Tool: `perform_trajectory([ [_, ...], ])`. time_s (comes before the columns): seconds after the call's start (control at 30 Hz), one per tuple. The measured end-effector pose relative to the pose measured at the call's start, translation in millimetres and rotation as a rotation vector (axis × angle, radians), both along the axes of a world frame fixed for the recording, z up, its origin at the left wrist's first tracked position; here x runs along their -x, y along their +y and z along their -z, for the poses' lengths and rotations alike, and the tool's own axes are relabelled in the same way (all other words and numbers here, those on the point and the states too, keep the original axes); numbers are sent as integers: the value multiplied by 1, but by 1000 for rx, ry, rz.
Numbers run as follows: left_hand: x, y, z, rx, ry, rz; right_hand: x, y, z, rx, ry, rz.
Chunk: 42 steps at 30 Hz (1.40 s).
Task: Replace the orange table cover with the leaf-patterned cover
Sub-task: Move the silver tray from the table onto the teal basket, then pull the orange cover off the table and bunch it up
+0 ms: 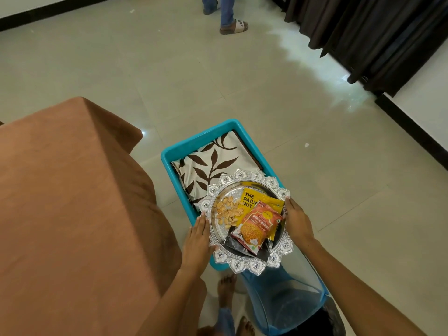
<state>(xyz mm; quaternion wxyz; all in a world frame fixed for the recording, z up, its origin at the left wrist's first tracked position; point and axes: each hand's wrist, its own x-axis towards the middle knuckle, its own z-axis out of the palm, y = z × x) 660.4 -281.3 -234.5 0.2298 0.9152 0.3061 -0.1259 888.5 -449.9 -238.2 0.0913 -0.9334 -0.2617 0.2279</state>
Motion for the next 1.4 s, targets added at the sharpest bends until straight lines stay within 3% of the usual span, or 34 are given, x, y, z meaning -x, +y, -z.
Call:
perform_trajectory([
  [0.17,-3,-7,-17,17,-100,-72,5,1,-6,15,-44,17],
  [0.33,9,-13,-47,11,-231,-142,37,19,-46,-139,-90,8],
  [0.53,58,-30,-107,-200,-372,-199,118,42,-118,-442,-147,-221],
  [0.73,168,-79,-131,-353,-293,-374,226,33,-151,-717,-98,-502],
  [0.9,262,-128,-105,-284,-121,-525,310,3,-124,-664,-38,-773],
  [1.03,302,-147,-85,-245,-51,-527,348,-18,-99,-558,-69,-965],
  [1.13,314,-144,-75,-256,-73,-505,354,-26,-87,-538,-24,-998],
  [1.4,317,-137,-63,-332,-106,-454,358,-9,-88,-611,-156,-967],
])
